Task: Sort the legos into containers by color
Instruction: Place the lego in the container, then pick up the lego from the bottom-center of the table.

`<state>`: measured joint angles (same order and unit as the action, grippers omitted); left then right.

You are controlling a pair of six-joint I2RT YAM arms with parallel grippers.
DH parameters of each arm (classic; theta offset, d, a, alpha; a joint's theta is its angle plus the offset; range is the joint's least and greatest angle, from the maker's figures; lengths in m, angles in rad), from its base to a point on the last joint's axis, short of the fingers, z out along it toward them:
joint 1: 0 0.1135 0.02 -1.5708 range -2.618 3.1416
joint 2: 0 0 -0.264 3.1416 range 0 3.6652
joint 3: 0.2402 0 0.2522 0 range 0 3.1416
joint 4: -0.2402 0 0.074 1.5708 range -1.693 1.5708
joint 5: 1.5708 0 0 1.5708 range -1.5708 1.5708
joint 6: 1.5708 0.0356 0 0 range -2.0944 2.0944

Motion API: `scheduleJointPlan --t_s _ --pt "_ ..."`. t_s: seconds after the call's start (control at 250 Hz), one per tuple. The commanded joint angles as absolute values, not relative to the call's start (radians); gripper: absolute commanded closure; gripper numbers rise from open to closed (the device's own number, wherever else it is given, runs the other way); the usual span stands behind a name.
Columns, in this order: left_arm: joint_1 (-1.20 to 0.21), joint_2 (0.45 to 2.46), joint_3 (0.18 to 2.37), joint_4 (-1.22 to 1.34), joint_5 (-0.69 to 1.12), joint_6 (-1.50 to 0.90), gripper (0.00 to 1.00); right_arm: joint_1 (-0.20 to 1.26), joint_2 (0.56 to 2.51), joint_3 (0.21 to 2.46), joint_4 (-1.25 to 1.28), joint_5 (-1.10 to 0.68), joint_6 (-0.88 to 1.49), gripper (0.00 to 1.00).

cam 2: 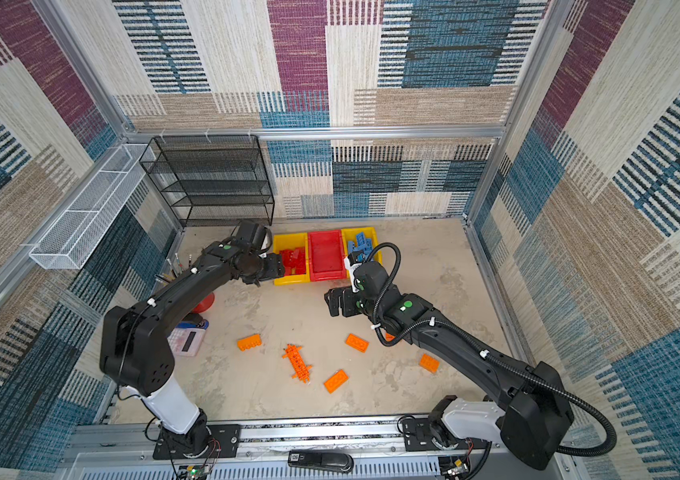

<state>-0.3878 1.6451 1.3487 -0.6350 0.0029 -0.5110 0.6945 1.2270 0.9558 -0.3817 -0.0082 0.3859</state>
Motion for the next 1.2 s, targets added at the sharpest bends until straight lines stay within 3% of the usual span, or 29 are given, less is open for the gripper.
scheduleJointPlan --t_s 0.0,0.124,0.364,0.6,0.952,1.196 --pt "-0.416 1.519 1.195 -0.543 0.007 -0.576 0.28 0.695 1.209 0.951 -0.301 -0.059 0.403 0.01" --pt "-0.466 1.359 1.039 -0.545 -0.038 -0.611 0.28 0.699 1.219 0.941 -0.283 -0.166 0.404 0.00" --pt "-0.536 1.063 0.802 -0.563 -0.053 -0.692 0.28 0.769 1.259 0.928 -0.298 -0.173 0.441 0.01" --pt "-0.600 0.835 0.649 -0.644 -0.120 -0.768 0.28 0.888 1.383 0.917 -0.293 -0.150 0.505 0.09" --pt "-0.604 0.633 0.565 -0.753 -0.184 -0.801 0.28 1.065 1.597 0.959 -0.296 -0.051 0.598 0.27" --pt "-0.604 0.555 0.501 -0.761 -0.169 -0.847 0.29 1.119 1.661 0.996 -0.312 0.013 0.630 0.29"
